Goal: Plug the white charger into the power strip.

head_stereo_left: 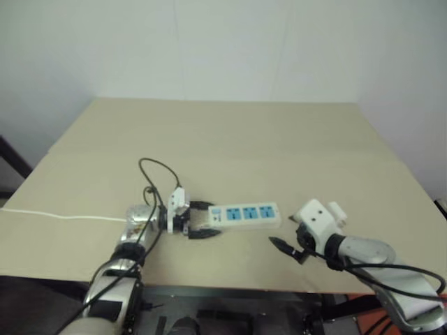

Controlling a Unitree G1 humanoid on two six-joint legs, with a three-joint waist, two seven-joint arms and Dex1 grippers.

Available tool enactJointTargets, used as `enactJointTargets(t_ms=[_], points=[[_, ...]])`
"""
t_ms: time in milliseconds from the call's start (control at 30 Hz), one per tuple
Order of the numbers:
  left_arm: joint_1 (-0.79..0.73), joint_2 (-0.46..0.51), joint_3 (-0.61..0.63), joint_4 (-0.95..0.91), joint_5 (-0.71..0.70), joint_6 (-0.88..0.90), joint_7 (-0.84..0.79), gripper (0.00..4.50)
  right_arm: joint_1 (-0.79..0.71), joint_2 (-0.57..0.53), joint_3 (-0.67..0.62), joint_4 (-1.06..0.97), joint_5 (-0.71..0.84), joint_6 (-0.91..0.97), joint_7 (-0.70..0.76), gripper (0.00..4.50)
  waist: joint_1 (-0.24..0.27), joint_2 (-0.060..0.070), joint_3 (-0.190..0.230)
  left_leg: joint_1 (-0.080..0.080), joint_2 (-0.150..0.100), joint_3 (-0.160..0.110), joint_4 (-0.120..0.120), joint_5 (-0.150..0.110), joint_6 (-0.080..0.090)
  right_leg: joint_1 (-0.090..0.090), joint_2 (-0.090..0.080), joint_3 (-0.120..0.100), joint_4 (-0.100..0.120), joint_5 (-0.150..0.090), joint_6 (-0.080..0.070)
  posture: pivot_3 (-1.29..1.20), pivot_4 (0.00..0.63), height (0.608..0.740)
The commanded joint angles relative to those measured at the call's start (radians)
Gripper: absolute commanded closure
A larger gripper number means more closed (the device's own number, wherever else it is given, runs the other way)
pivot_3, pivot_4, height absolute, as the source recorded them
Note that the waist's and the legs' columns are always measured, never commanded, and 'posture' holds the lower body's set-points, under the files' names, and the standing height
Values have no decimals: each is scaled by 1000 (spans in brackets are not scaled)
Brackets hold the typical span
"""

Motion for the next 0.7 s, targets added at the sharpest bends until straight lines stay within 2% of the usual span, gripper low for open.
enactJointTargets(t_ms=[33,200,333,700], points=[[0,-7,17,-30,-51,-66,-12,49,-2,-3,-15,-9,-10,-28,9,0,1,0,0,0,0,0,0,0,0,0,0,0,0,0,0,0,150,740],[-24,-19,55,55,-112,-94,-62,49,-4,-1,-13,0,-13,-31,15,0,4,0,0,0,0,0,0,0,0,0,0,0,-1,0,0,0,150,740],[-59,-7,42,152,-100,-111,-118,49,-11,2,-6,5,-17,-30,18,0,4,0,0,0,0,0,0,0,0,0,0,0,0,0,0,0,150,740],[-117,-12,42,292,-39,-216,-117,49,-9,2,-32,-6,-16,-15,27,0,5,0,0,0,0,0,0,0,0,0,0,0,0,0,0,0,150,740]])
